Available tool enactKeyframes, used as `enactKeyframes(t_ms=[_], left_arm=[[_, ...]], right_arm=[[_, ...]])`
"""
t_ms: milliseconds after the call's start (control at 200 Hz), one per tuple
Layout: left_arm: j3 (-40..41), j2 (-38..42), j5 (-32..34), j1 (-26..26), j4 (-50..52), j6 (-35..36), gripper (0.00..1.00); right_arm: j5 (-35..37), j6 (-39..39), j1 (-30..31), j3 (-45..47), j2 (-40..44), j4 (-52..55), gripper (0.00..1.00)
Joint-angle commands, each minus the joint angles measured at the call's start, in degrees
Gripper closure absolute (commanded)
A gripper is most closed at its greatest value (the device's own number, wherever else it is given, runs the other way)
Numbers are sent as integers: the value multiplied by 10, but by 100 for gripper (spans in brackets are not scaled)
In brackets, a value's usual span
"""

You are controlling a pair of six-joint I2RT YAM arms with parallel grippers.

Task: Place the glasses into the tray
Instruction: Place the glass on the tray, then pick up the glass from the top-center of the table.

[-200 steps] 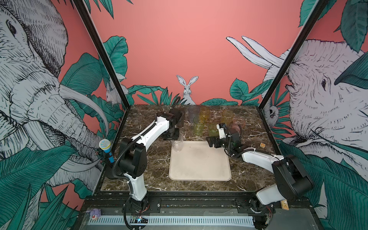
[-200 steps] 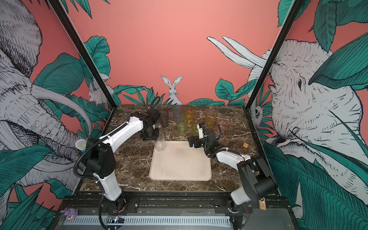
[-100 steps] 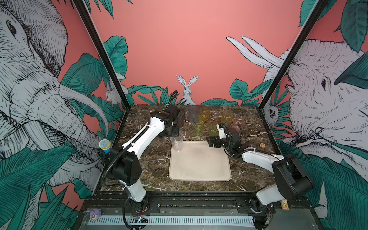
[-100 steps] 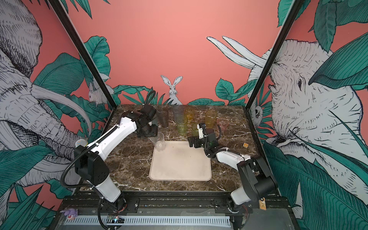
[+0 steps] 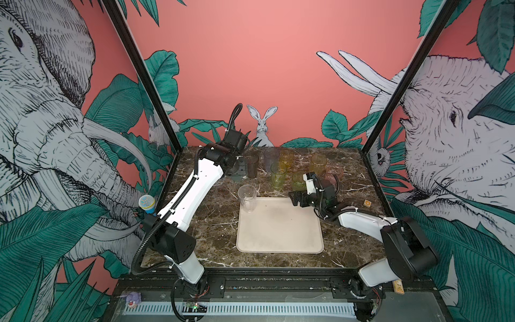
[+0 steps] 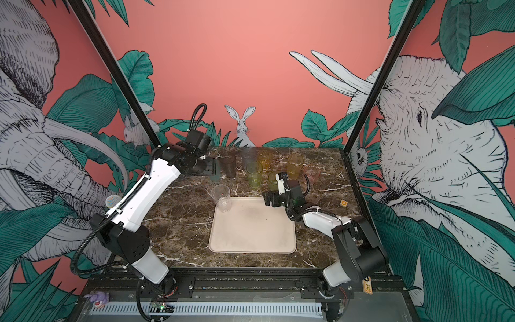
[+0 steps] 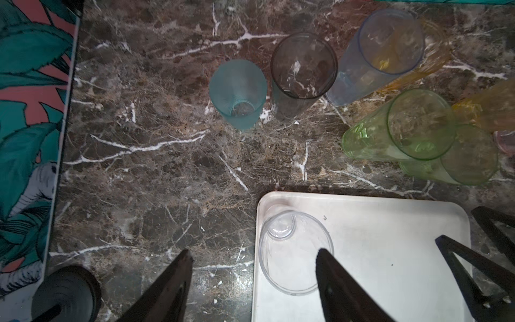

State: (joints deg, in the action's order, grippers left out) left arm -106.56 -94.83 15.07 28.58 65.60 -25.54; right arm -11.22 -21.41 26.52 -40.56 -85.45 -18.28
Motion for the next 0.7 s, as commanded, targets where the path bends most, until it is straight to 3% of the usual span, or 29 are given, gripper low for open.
enactKeyframes(t_ms=[0, 290, 695], left_arm=[[-31, 8, 30, 3, 16, 21, 28], [-117, -52, 17, -8, 5, 69, 28], [-230, -155, -58, -52, -15, 101, 29]], right_arm=[[3, 0, 1, -8, 7, -10, 3], [4, 2, 2, -10, 6, -6, 3], [9, 5, 2, -12, 5, 0, 3]])
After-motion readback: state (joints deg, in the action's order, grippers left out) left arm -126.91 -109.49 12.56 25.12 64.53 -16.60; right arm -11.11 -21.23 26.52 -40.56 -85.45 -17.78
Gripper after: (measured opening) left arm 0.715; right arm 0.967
